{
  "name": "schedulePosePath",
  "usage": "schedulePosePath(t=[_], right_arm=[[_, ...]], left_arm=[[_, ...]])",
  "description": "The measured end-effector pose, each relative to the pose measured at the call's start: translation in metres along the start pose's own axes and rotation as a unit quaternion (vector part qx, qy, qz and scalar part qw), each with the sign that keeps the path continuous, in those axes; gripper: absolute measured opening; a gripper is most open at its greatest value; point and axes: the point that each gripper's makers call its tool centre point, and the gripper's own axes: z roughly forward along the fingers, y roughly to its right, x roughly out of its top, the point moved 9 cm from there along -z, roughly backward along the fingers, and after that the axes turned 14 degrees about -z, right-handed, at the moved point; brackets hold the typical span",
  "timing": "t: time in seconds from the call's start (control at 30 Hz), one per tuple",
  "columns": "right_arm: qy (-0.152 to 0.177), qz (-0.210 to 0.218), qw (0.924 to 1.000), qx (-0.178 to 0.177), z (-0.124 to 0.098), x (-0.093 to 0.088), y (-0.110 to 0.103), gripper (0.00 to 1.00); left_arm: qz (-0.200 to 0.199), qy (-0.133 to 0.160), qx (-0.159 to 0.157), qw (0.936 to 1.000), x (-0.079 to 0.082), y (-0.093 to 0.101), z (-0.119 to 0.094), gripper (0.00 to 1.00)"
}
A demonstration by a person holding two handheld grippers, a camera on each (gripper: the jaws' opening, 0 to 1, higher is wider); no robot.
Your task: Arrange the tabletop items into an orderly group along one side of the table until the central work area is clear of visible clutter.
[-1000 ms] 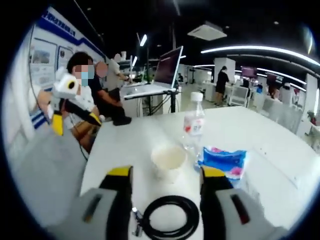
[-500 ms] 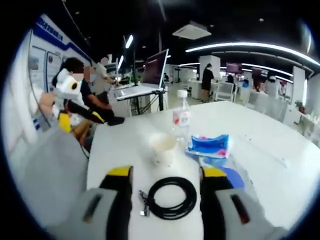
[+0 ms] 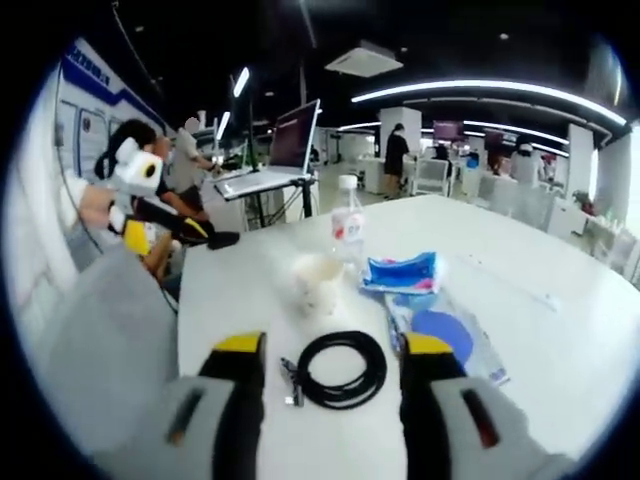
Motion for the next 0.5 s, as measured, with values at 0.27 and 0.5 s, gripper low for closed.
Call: schedulePosePath(t=[0.27,0.5], right_arm=[[-0.005,0.004,0.9999,-0.009,-0.003,0.001,-0.003,0.50],[-0.015,0.010,0.9993,-0.032,-0.015,0.003,-0.004,0.50]], left_arm=[[0.008,-0.002,-0.003,1.0000,0.002,0.001,-0.002,0.84],[0.016,0.007,-0.016,0.9997,0.015,0.003,0.005,0.83]])
